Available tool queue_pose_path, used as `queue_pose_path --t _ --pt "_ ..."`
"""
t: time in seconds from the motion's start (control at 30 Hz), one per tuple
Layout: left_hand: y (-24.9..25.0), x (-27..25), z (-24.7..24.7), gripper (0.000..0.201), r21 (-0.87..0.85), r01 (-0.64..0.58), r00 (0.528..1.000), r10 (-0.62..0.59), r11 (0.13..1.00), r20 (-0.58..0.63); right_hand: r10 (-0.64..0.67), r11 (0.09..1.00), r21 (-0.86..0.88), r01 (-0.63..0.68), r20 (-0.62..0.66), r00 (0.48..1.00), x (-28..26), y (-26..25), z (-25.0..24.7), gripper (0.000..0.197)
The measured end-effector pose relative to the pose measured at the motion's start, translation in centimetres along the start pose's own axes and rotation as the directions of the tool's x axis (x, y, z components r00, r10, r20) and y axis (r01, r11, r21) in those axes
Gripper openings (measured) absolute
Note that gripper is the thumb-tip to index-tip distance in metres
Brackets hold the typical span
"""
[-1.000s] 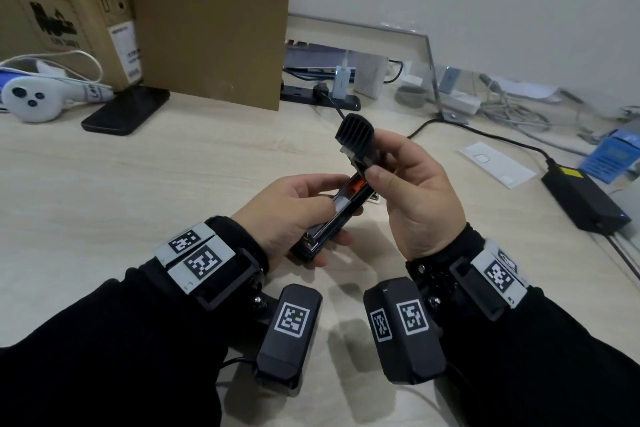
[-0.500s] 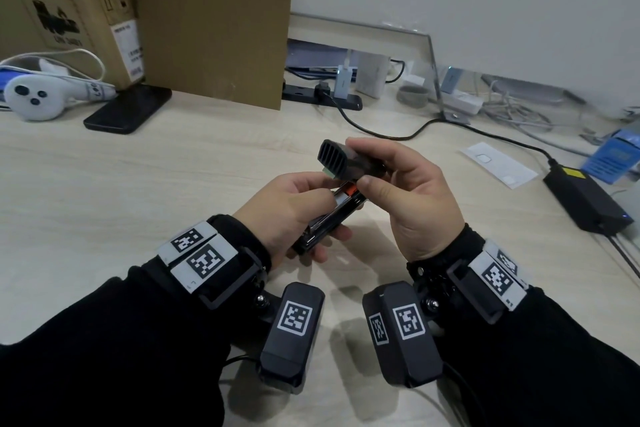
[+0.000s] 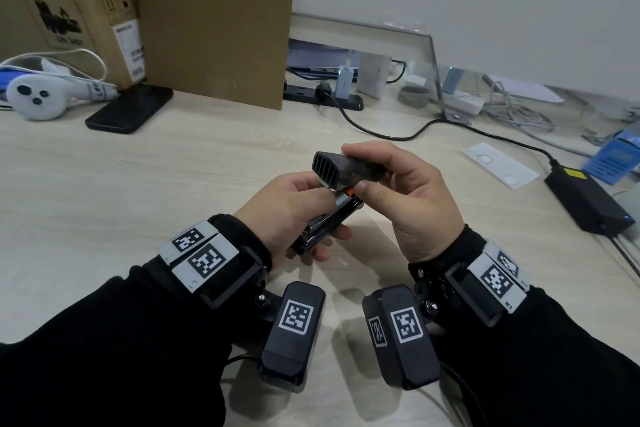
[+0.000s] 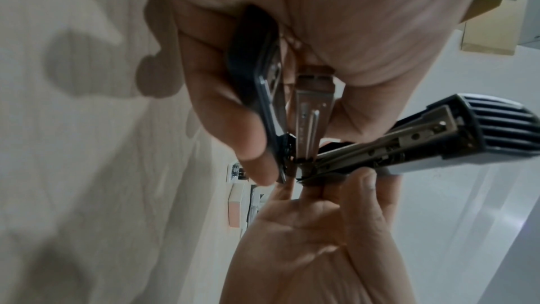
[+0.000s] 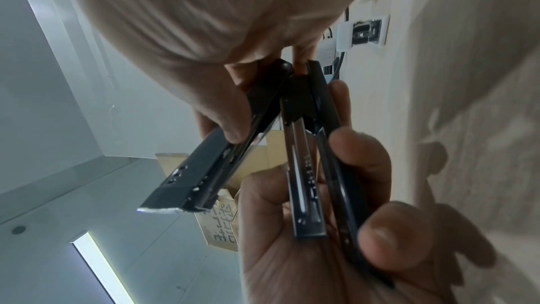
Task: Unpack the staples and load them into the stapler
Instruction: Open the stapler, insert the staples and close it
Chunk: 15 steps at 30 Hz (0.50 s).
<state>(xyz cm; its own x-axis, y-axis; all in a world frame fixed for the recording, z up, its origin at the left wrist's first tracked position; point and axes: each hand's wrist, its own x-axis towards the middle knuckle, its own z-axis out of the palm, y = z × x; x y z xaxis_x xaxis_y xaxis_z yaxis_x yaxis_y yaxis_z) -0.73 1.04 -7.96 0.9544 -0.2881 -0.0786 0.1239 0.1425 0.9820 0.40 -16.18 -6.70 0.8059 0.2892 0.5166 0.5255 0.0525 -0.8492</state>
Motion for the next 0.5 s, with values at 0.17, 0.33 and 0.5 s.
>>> queue_pose_path --t 0.17,0.33,0.5 --pt "0.24 -0.19 -0.04 0.037 0.016 0.0 1.0 -0.001 1.0 0.024 0.004 1.0 -0.003 -0.004 0.008 1.0 -0.1 -0.09 0.05 0.041" --pt "0.28 0.04 0.13 0.036 -0.052 0.049 0.998 -0.052 0.997 -0.047 -0.01 1.0 -0.003 0.01 -0.005 1.0 -0.02 0.1 -0.03 0.044" --pt "0.95 -0.04 0.55 0.05 -0.126 0.138 0.982 -0.152 0.982 -0.108 0.003 1.0 0.01 -0.003 -0.018 1.0 -0.01 0.27 -0.1 0.044"
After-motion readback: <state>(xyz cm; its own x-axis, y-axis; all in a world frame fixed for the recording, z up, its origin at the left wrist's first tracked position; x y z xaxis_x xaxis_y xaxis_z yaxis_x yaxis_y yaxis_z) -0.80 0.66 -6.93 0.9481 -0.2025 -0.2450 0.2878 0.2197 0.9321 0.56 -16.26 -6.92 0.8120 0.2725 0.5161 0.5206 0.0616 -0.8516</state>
